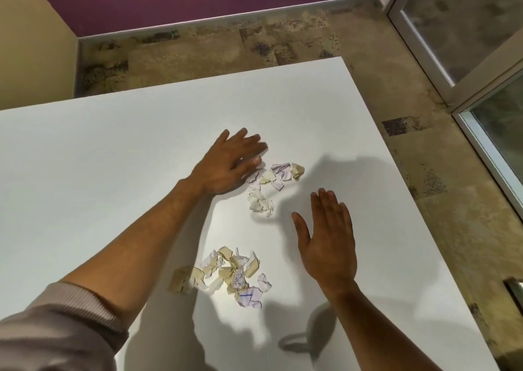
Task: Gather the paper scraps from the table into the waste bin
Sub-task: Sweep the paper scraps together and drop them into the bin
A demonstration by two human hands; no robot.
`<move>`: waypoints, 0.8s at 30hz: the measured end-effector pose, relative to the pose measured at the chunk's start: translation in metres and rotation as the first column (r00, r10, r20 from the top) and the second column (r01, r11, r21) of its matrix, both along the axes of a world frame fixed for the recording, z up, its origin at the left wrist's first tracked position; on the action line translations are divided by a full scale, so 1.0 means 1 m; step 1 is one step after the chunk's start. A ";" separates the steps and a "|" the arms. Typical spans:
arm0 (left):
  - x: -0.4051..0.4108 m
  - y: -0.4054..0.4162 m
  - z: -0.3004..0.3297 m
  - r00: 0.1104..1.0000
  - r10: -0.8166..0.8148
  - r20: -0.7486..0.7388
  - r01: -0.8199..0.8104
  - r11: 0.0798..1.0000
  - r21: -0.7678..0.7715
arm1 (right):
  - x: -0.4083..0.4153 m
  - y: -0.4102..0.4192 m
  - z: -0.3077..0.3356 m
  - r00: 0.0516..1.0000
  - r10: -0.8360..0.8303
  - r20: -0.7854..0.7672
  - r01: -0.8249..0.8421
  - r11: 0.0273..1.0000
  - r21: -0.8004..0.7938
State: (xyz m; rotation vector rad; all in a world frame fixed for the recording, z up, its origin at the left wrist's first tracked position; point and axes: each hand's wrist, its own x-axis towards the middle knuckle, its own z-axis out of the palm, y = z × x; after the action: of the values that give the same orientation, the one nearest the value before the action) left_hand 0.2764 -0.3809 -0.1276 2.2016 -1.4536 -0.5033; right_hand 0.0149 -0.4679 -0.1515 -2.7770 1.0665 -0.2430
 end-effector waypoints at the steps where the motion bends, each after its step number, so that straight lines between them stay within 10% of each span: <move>1: -0.003 0.001 -0.003 0.998 -0.053 0.037 0.052 0.998 0.020 | 0.000 0.000 0.000 1.000 0.000 0.002 0.000 1.000 -0.001; 12: -0.047 0.031 -0.002 0.977 -0.212 0.004 0.212 0.977 -0.003 | 0.001 0.002 0.004 1.000 -0.006 -0.014 0.007 0.999 0.036; 18: -0.068 0.077 0.010 0.967 0.138 -0.212 -0.168 0.977 -0.130 | 0.000 0.001 0.008 1.000 0.007 -0.006 -0.006 0.991 0.135; 24: -0.082 0.100 0.005 0.985 0.134 -0.110 -0.129 0.990 0.051 | 0.033 -0.017 0.021 0.996 0.064 0.070 -0.082 0.951 0.298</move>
State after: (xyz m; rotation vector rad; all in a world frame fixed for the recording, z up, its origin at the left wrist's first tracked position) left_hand 0.1947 -0.2806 -0.1224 2.2459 -1.2405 -0.6097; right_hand 0.0484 -0.4844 -0.1306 -2.5137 0.9003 -0.1396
